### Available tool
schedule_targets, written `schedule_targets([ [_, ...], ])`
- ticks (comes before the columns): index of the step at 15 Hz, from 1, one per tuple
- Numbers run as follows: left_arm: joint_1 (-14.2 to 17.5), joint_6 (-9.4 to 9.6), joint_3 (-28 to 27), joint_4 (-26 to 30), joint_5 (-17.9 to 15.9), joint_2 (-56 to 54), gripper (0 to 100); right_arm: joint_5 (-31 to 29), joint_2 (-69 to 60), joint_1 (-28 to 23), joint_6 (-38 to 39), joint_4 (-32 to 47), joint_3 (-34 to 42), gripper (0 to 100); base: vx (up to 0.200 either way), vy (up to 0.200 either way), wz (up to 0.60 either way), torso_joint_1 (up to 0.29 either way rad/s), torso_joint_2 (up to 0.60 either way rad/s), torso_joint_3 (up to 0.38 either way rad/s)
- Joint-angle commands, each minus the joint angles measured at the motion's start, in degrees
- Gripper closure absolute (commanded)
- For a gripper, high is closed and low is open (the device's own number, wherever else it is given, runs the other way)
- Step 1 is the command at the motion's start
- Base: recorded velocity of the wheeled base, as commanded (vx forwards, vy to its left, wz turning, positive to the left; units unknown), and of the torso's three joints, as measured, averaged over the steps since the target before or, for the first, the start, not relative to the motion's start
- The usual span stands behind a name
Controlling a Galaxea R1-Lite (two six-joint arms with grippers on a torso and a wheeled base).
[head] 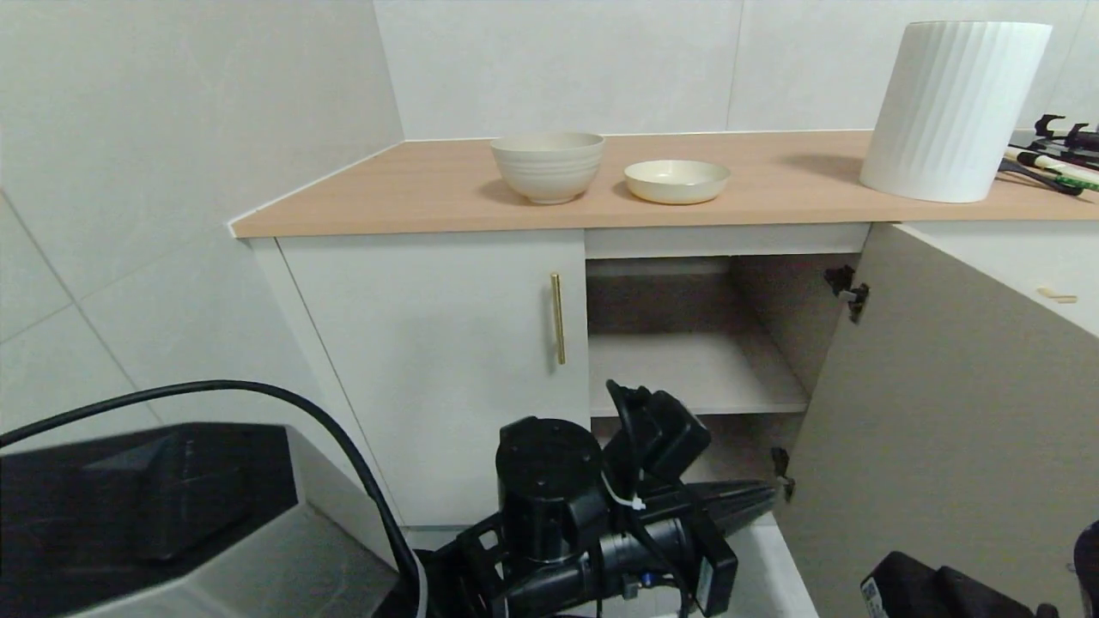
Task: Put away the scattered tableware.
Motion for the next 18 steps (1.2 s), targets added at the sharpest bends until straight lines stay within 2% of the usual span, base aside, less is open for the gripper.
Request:
schedule_targets([
  [1, 2.8, -0.05, 0.0, 0.6, 0.1, -1.2, 100, -0.1, 0.3, -2.5, 0.4, 0.0, -1.8, 0, 0.000, 0.000, 0.00, 0.000, 0.00, 0.000],
  [3, 6.7, -0.05, 0.5, 5.5, 0.1, -5.6, 100, -0.7, 1.8, -7.3, 2.0, -0.1, -4.4, 0, 0.000, 0.000, 0.00, 0.000, 0.00, 0.000],
  [7, 13.3, 0.03, 3.5, 15.9, 0.1, -17.6, 100, -8.3, 3.5, -8.1, 5.7, -0.3, -8.1, 0, 0.000, 0.000, 0.00, 0.000, 0.00, 0.000],
  [9, 17.5, 0.30, 4.1, 25.3, 0.2, -26.2, 100, -13.1, 4.7, -8.6, 6.0, -0.3, -10.6, 0, 0.000, 0.000, 0.00, 0.000, 0.00, 0.000],
  [11, 21.5, 0.30, 4.4, 33.2, 0.2, -32.5, 100, -14.2, 5.7, -10.1, 7.2, -0.3, -12.8, 0, 0.000, 0.000, 0.00, 0.000, 0.00, 0.000],
  [12, 25.8, 0.30, 4.8, 39.7, 0.2, -37.6, 100, -14.2, 7.9, -12.0, 8.6, 0.2, -16.3, 0, 0.000, 0.000, 0.00, 0.000, 0.00, 0.000],
  [13, 28.5, 0.30, 5.1, 42.4, 0.1, -40.2, 100, -14.2, 10.0, -13.4, 9.0, 0.3, -19.0, 0, 0.000, 0.000, 0.00, 0.000, 0.00, 0.000],
  [14, 29.5, 0.30, 5.3, 43.2, 0.1, -41.2, 100, -14.2, 10.8, -13.9, 9.0, 0.3, -20.1, 0, 0.000, 0.000, 0.00, 0.000, 0.00, 0.000],
  [15, 32.0, 0.21, 6.3, 44.8, 0.1, -43.3, 100, -14.1, 13.9, -15.4, 8.9, 0.4, -24.0, 0, 0.000, 0.000, 0.00, 0.000, 0.00, 0.000],
  [16, 33.5, 0.03, 7.2, 44.8, 0.2, -43.9, 0, -14.2, 15.6, -16.0, 8.9, 0.6, -26.8, 0, 0.000, 0.000, 0.00, 0.000, 0.00, 0.000],
  [18, 35.7, -0.05, 7.6, 44.5, 0.3, -43.9, 0, -14.2, 17.4, -16.6, 9.0, 1.9, -29.7, 0, 0.000, 0.000, 0.00, 0.000, 0.00, 0.000],
])
